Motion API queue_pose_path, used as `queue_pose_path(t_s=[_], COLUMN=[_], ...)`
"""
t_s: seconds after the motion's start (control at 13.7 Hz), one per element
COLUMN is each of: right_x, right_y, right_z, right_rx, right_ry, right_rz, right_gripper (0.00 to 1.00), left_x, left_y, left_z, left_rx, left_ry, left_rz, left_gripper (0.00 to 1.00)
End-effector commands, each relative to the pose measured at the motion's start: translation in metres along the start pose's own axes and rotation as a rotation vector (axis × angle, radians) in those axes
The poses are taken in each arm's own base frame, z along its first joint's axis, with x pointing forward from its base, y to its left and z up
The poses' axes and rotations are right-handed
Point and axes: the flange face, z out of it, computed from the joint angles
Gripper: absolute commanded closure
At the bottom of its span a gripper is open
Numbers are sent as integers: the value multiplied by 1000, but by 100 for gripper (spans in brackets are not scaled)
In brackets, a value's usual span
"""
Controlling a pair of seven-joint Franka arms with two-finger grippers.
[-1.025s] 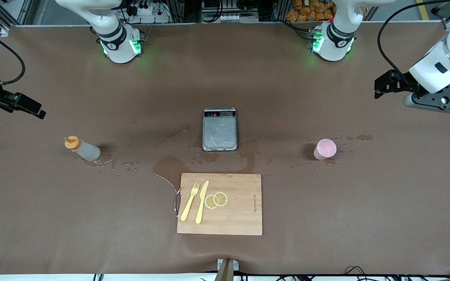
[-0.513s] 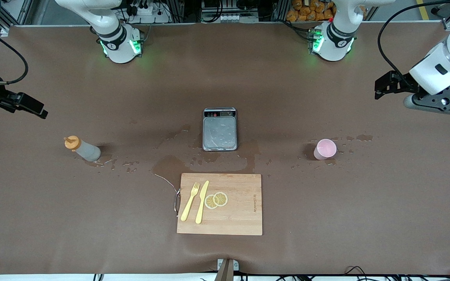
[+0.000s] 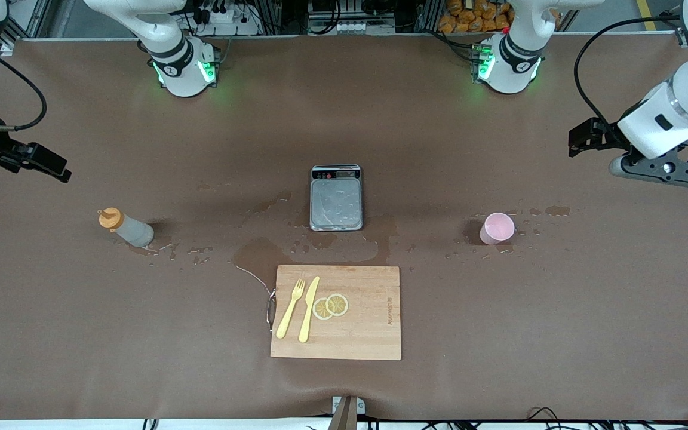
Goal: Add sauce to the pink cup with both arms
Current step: 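Reach the left gripper down to the pink cup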
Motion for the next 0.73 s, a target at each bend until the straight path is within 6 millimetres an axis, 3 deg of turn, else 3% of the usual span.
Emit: queue_pose_path(t_s=[0.0, 0.37, 0.51, 0.66], right_x=[9, 22, 30, 32], right_y=[8, 62, 105, 127], right_z=[11, 20, 33, 42], right_rx=[-33, -33, -18, -9], right_ry=[-3, -21, -48, -66], right_rz=[2, 98, 178, 218], right_gripper=[0, 0, 0, 0], left_x=[-2, 4, 13, 20], left_y=[5, 5, 9, 12], left_z=[9, 24, 46, 74], left_rx=[26, 25, 23, 20], left_ry=[-28, -47, -66, -63], left_rz=[-1, 1, 10, 14], left_gripper=[0, 0, 0, 0])
